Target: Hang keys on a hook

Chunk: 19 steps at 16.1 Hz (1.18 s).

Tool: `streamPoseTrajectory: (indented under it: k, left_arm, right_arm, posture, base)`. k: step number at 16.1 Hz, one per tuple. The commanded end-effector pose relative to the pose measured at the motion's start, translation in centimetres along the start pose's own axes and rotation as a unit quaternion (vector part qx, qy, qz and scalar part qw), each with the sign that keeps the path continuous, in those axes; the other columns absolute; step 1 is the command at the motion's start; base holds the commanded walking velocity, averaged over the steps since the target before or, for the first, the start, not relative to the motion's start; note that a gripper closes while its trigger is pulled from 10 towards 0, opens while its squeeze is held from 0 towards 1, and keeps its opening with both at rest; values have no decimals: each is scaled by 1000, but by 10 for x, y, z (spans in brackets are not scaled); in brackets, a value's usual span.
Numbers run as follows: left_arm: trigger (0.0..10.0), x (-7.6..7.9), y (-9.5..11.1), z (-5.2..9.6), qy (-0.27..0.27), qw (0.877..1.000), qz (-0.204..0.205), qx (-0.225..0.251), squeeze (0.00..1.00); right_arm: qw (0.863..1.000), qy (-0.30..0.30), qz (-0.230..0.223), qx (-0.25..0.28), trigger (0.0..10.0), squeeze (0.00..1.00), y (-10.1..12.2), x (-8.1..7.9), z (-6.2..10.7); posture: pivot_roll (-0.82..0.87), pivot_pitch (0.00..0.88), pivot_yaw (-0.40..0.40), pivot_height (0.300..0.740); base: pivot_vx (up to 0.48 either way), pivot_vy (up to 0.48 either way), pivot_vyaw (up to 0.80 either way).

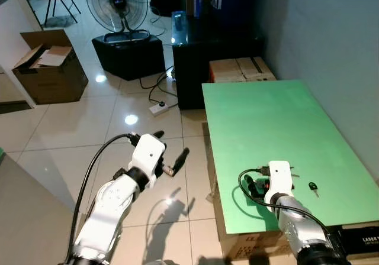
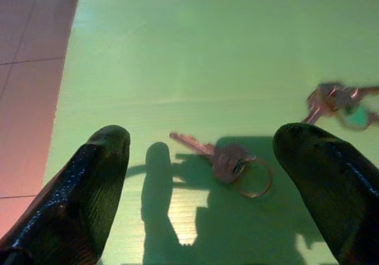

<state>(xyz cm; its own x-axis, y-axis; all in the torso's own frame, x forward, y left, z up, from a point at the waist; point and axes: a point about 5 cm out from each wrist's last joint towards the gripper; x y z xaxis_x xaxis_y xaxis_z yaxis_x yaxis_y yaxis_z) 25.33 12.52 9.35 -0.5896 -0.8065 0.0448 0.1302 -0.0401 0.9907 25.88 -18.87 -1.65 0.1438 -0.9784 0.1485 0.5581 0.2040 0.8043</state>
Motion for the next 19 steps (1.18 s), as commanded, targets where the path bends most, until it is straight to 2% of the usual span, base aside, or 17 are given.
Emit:
streamPoseTrajectory:
  k: [1,2,6,10,12,16,17,18,19]
  left_arm:
    - [10000,12,6,-1,-51,999,4,4,0]
    - [10000,14,8,0,-69,997,17,5,0]
    - [10000,16,9,2,-104,994,18,-12,0]
    - [10000,13,10,5,-103,994,19,-15,0]
    - [10000,14,9,8,-113,993,13,-24,0]
    - [10000,14,10,8,-116,993,8,-28,0]
    - [10000,14,10,8,-118,993,7,-29,0]
    - [10000,13,11,8,-118,992,7,-30,0]
    - [10000,13,11,8,-118,992,7,-30,0]
  right_arm:
    - [1000,-6,-20,4,10000,1000,1,4,-2]
    - [1000,-16,-21,7,10000,1000,2,8,-3]
    - [999,-42,-6,-2,10000,1000,-2,18,-3]
    - [998,-46,-35,-10,10000,1000,-6,27,-5]
    - [997,-25,-74,-1,10000,1000,-8,29,-5]
    - [993,-5,-118,4,10000,1000,-10,32,-4]
    - [992,3,-126,10,10000,953,-11,32,-4]
    - [990,17,-142,8,10000,220,-13,30,-3]
    - [990,17,-142,8,10000,220,-13,30,-3]
  posture:
    - [-21,21,70,740]
    - [-21,23,73,740]
    - [-10,29,80,740]
    - [4,41,85,740]
    - [15,44,87,740]
    - [19,44,90,740]
    - [20,44,93,740]
    - [19,43,96,740]
    - [19,43,96,740]
  base:
    - [0,0,0]
    - [0,0,0]
    - [0,0,0]
    - [0,0,0]
    - [0,0,0]
    - [0,0,0]
    - [0,0,0]
    - [0,0,0]
    - [0,0,0]
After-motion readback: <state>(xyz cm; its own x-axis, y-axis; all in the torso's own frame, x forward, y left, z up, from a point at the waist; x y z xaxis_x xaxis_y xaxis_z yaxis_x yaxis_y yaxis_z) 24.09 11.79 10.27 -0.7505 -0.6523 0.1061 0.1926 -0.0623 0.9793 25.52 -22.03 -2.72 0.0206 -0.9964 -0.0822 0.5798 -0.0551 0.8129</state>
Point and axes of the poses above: a point about 5 cm out from each wrist's last joint towards the gripper, its own z axis pointing back from the gripper into the wrist, its own y axis along the axis of the wrist's last joint, x = y × z, and after that the axes turned 13 degrees about z, right-handed
